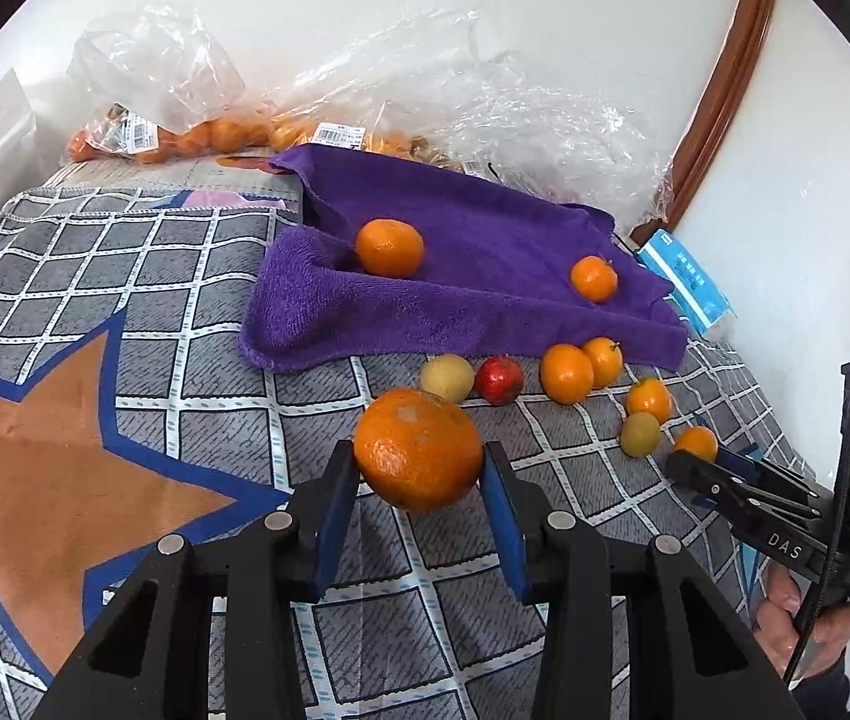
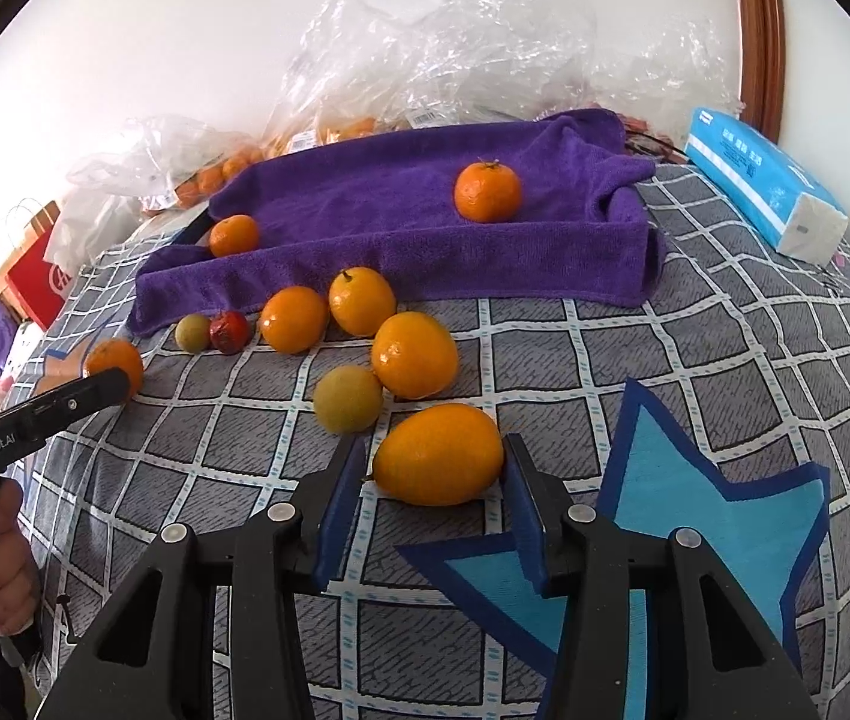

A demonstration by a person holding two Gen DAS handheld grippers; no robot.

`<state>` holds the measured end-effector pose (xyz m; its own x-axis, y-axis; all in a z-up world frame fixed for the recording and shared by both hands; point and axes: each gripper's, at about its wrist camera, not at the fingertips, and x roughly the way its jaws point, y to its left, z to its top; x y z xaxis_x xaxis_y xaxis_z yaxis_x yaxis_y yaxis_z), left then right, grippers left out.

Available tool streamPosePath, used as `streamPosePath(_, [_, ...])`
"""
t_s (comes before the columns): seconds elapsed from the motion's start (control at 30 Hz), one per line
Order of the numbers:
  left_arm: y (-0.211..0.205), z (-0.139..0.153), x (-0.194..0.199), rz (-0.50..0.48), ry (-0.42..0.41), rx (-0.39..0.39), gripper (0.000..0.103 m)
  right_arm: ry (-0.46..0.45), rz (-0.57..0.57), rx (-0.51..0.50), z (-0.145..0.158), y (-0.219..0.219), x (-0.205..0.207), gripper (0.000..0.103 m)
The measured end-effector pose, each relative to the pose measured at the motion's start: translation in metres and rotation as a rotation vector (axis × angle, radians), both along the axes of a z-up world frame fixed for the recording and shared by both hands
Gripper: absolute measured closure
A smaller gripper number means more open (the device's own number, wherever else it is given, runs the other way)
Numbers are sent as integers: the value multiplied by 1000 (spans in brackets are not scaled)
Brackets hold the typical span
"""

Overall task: Organize fruits
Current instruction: 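Lift the yellow oval fruit with the right tool while the left tool lifts the large orange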

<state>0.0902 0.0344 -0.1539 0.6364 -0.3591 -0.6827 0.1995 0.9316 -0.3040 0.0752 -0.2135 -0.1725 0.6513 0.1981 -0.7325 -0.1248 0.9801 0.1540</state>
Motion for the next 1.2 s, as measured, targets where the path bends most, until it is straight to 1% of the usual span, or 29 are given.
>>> streamPosePath(0.17, [0, 0, 0, -4, 0, -8, 64, -30, -20, 8, 4, -4, -5, 57])
streamPosePath(0.33, [-1, 4, -4, 1, -25, 1, 64, -45, -37, 40, 5, -11, -7, 57])
streamPosePath(0.47, [-1, 3, -3, 12, -24, 13, 64, -44, -42, 35, 6, -10, -7, 57])
streamPosePath(0.6, [-1, 3, -3, 15, -20, 7, 64, -39, -42, 19, 6, -7, -6, 57])
streamPosePath(0.83, [-2, 5, -6, 14, -41, 17, 64, -51, -65, 18, 8, -8, -9, 57])
streamPosePath(1.0, [-2, 7, -8, 22, -53, 22, 64, -63, -62, 29, 14, -8, -10, 57])
streamPosePath(1.2, [0, 7, -6, 32, -46, 5, 64, -105, -75, 35, 29, -5, -11, 57])
